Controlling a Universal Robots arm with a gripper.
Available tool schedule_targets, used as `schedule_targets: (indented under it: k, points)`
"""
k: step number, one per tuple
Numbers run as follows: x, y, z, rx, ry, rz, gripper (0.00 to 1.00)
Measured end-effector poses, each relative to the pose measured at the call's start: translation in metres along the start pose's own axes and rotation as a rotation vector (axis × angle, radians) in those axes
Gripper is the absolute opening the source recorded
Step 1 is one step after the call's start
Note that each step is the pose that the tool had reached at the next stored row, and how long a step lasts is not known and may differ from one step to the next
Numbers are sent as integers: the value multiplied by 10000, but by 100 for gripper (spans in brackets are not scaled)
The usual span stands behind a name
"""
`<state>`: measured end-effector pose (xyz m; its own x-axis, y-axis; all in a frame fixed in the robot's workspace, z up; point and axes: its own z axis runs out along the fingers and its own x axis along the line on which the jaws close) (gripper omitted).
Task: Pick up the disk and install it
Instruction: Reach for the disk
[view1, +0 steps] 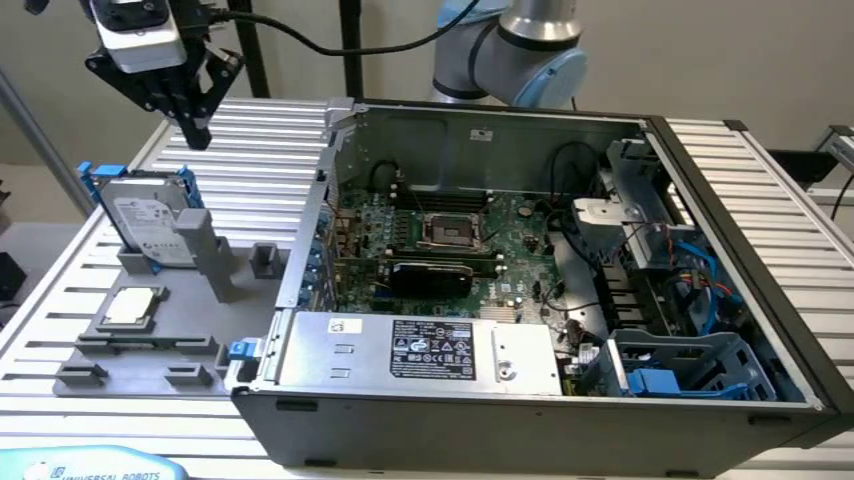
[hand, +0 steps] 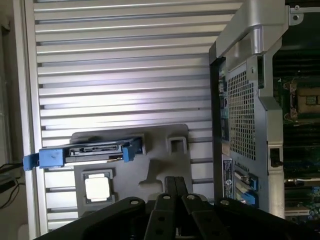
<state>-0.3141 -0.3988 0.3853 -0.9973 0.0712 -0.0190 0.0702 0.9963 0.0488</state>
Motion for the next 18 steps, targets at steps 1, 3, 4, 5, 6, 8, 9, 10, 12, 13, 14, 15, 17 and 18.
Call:
schedule_targets:
  k: [1,3,4,5,6,8,9,10,12,13,14,15,17,18]
  points:
    - [45,-3,4,0,0,1,11]
    - [135,-10,12,0,0,-1,11]
    - [181,-14,17,0,1,0,11]
    - [226,-17,21,0,2,0,11]
    - [270,-21,26,0,5,0,11]
    - [361,-28,37,1,14,0,11]
    - [407,-32,43,1,20,0,11]
    - [452,-35,50,2,26,0,11]
    - [546,-42,62,3,42,2,11]
    - [591,-46,69,4,49,2,11]
    - [637,-49,76,4,58,3,11]
    - [681,-53,82,4,66,2,11]
    - [771,-59,96,6,87,3,11]
    - [816,-63,103,7,98,4,11]
